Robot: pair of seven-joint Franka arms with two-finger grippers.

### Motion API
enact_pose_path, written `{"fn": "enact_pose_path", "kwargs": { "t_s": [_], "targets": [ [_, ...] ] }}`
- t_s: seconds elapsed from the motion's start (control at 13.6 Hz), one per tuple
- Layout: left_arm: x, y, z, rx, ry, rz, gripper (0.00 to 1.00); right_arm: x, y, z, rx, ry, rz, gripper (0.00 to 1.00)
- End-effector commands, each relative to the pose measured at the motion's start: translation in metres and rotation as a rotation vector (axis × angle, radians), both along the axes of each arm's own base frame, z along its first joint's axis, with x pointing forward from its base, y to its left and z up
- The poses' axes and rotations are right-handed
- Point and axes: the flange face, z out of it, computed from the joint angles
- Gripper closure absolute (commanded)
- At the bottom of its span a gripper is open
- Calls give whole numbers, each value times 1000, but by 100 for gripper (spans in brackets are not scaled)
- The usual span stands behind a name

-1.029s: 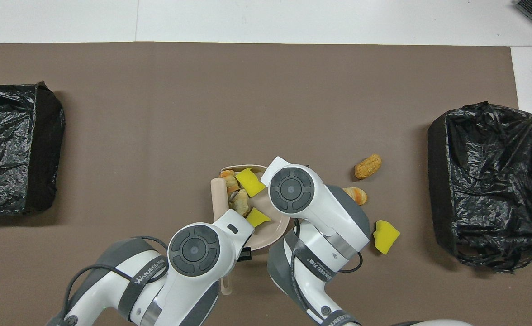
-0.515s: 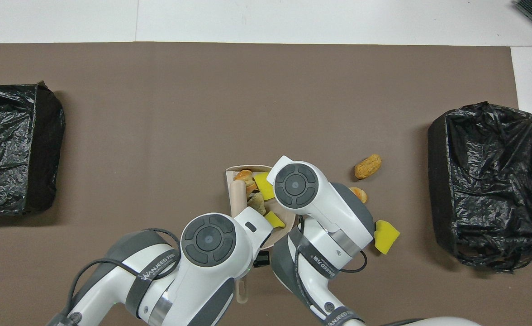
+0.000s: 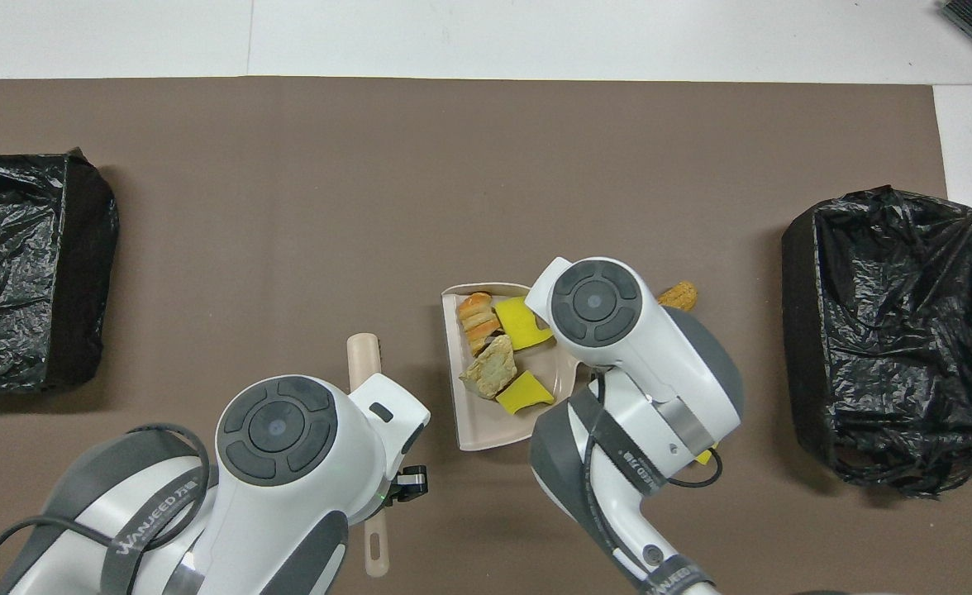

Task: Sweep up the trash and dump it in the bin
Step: 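Carry the dustpan over the bin with the right gripper and tip it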

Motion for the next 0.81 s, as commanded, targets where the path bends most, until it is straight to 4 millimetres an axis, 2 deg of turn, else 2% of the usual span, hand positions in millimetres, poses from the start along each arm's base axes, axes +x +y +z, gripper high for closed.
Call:
{"fn": "enact_pose_path", "kwargs": {
  "t_s": [0.0,0.22,0.44,0.74],
  "targets": [
    [0,3,2,-37,-53,11,100,11,-31,44,33,-21,-30,100],
    [10,3,10,-59,-80,24,100,12,-66,85,68,-61,-95,100],
    [11,2,10,-61,-84,26,100,33,-129,124,75,-78,-108,100],
    [10,1,10,-63,-84,24,100,52,-222,152,77,-107,-144,100]
  ]
}}
